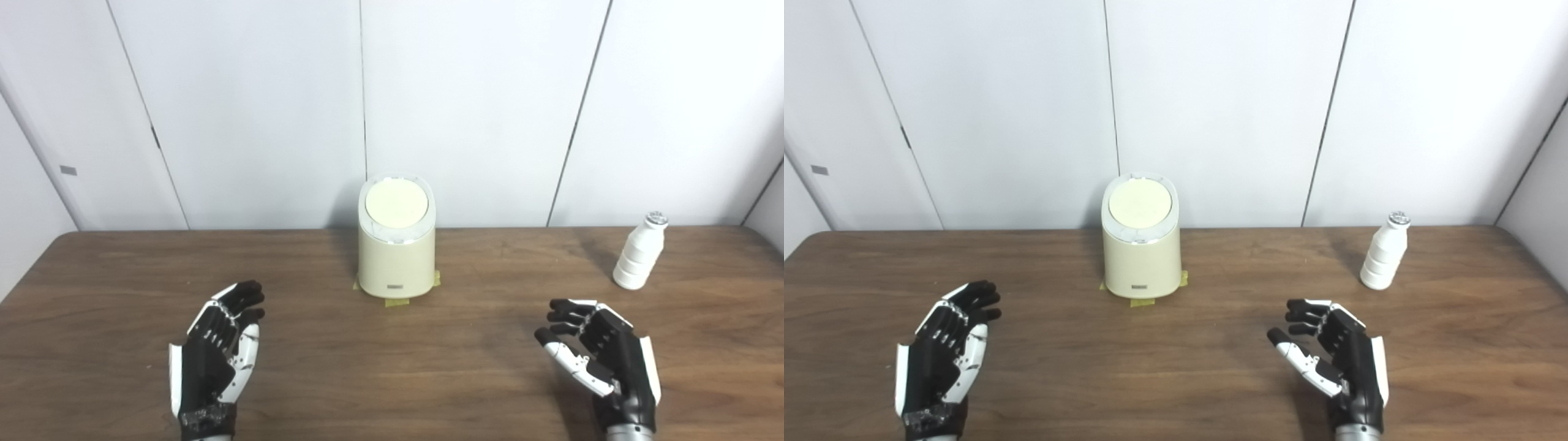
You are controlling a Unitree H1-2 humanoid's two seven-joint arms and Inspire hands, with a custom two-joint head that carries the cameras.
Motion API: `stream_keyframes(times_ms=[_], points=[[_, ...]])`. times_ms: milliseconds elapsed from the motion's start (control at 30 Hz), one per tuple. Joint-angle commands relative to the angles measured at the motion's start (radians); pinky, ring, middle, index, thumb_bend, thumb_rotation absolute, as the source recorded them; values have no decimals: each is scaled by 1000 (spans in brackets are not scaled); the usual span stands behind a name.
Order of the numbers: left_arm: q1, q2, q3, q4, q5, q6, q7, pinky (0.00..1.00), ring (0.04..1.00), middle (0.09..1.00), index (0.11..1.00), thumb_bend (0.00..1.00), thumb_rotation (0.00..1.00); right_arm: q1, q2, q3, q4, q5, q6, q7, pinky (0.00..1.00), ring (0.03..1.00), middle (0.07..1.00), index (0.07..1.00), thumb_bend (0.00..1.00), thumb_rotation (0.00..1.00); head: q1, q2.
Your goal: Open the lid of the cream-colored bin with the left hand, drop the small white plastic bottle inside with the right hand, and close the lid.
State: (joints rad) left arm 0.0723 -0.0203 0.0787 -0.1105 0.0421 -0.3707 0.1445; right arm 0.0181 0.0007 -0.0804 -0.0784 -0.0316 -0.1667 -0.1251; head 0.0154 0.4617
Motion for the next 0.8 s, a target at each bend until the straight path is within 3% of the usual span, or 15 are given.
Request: stream_keyframes(times_ms=[0,500,533,633,700,767], points=[[70,-12,-1,69,14,0,2,664,720,732,713,229,288,-12,3,-3,10,-2,-36,-3,524,591,615,492,480,137,1,1],[53,-5,8,69,8,-4,3,664,726,742,727,227,285,-27,13,-1,29,-18,-42,-17,518,590,617,492,480,137,-14,4],[50,-7,9,64,1,-6,3,665,728,749,738,232,313,-29,14,-2,31,-14,-42,-15,518,590,617,492,480,138,-11,3],[38,-10,11,39,-7,-12,4,689,747,774,774,362,687,-34,5,-1,41,-23,-47,-13,523,593,620,493,480,138,-6,1],[33,-9,11,16,-14,4,1,701,760,785,785,427,781,-36,3,0,47,-26,-53,-12,522,594,621,493,480,138,-4,-1],[28,-5,9,-22,-26,43,-7,729,785,807,813,539,805,-37,2,0,52,-22,-63,-9,521,595,622,493,479,137,-1,-2]])
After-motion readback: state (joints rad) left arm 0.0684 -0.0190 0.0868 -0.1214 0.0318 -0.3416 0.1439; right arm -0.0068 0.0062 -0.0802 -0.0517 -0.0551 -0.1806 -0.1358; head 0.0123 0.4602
